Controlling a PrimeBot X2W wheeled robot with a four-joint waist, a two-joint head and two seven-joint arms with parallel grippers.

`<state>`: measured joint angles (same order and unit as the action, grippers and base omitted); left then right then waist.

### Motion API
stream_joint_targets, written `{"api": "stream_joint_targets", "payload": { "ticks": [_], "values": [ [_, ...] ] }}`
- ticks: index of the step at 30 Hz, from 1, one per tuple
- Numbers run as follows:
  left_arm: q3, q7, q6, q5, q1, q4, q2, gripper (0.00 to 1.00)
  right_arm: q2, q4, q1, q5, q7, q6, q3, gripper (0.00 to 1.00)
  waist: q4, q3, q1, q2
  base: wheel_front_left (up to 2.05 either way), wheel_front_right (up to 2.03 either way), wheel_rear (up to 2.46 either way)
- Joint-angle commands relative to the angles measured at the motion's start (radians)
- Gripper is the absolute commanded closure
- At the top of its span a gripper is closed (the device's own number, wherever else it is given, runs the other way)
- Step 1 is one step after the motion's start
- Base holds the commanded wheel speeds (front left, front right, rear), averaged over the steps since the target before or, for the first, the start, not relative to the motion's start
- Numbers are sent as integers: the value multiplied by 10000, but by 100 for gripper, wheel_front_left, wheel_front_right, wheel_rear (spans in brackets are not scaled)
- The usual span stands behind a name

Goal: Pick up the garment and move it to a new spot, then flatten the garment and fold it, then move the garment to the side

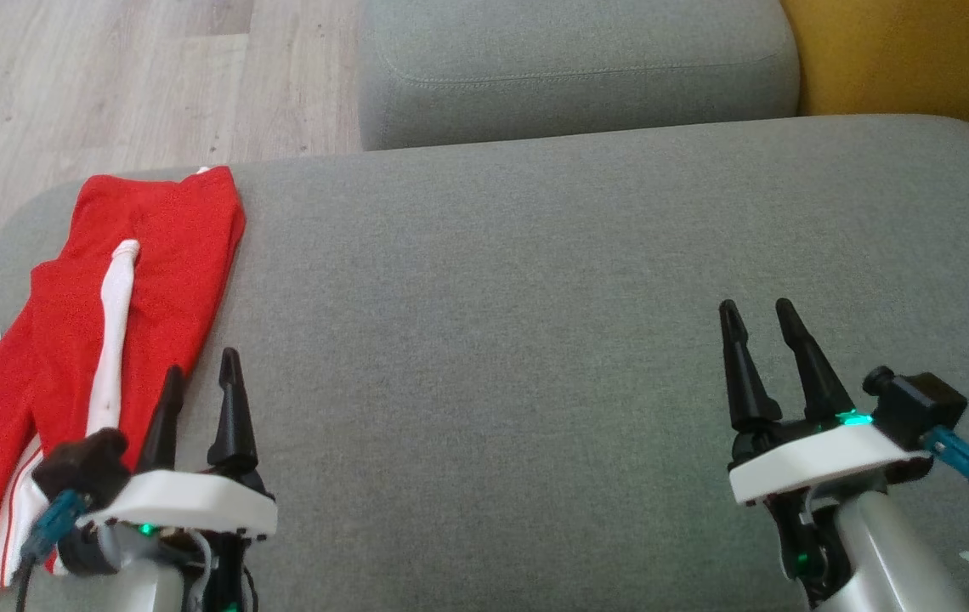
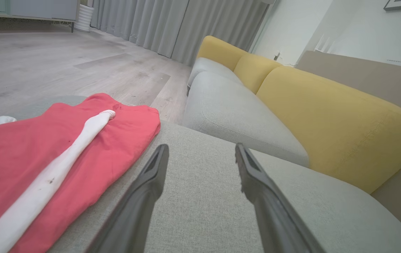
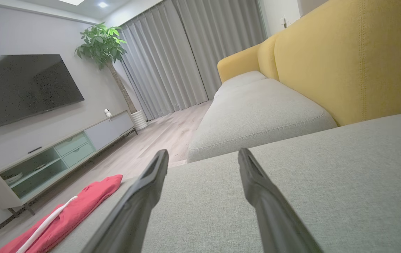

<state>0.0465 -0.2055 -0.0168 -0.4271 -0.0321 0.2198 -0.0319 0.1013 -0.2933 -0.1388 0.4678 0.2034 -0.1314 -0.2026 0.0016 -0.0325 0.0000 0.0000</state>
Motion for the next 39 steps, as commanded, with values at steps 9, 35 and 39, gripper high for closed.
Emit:
{"api": "stream_joint_targets", "payload": {
  "ticks": [9,35,39],
  "values": [
    [-227,-386,127,1244,-702,-426,-177,0,110,299,-693,-1166,406,7,-438,0,-28,-27,0,0,0,0,0],
    [-189,-563,165,1900,-756,-324,-183,0,98,219,-704,-1828,584,7,-540,0,40,-49,0,0,0,0,0],
    [-222,-563,171,1941,-793,-228,-183,0,94,242,-674,-1827,584,7,-522,0,270,-59,0,0,0,0,0]
  ]
}}
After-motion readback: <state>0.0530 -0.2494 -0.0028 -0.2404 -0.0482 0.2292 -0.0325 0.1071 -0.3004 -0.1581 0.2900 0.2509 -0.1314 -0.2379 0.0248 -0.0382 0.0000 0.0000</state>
